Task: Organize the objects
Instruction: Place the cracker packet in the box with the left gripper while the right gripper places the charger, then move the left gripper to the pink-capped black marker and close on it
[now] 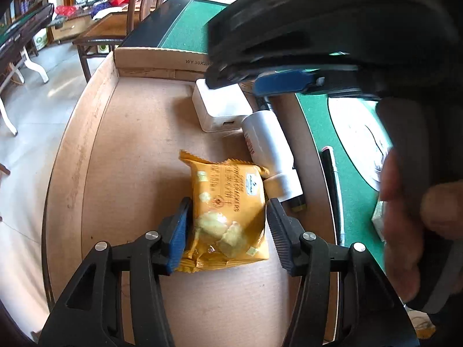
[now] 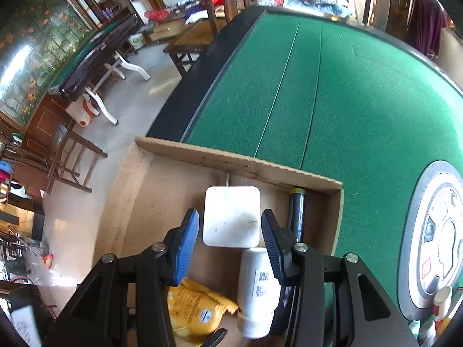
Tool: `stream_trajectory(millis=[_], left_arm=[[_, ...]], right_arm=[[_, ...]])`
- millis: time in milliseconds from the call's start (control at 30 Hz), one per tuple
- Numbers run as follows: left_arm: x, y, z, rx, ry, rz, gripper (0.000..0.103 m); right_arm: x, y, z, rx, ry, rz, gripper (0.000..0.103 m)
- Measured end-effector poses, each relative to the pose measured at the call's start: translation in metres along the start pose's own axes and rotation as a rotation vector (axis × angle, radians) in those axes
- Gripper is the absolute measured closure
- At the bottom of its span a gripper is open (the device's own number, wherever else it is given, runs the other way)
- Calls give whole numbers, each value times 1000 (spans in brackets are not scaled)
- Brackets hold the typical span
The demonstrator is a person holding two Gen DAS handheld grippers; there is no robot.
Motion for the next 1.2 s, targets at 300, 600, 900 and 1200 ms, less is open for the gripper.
stream_trajectory(millis=[300, 600, 900, 1200], left_arm=[[13, 0, 5, 32, -8, 17, 50], [34, -24, 10, 9, -39, 29, 51], [32, -102, 2, -127, -26, 108, 51], [-26, -141, -16, -215, 83, 61, 51]], right_arm=[[51, -13, 27, -77, -46, -72, 58], [102, -63, 84, -155, -74, -103, 58], [146, -138, 166, -254, -89, -101, 58], [171, -214, 238, -361, -67, -60, 58]])
Point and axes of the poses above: each gripper's, at about its wrist camera, not at the fingertips, and x roughly against the way its jaws point, y to its left, z to its underside, the point moved 7 cm from there along -x, roughly the way its jaws point, and after that the axes turned 5 degrees about -x, right-handed, at the moved point
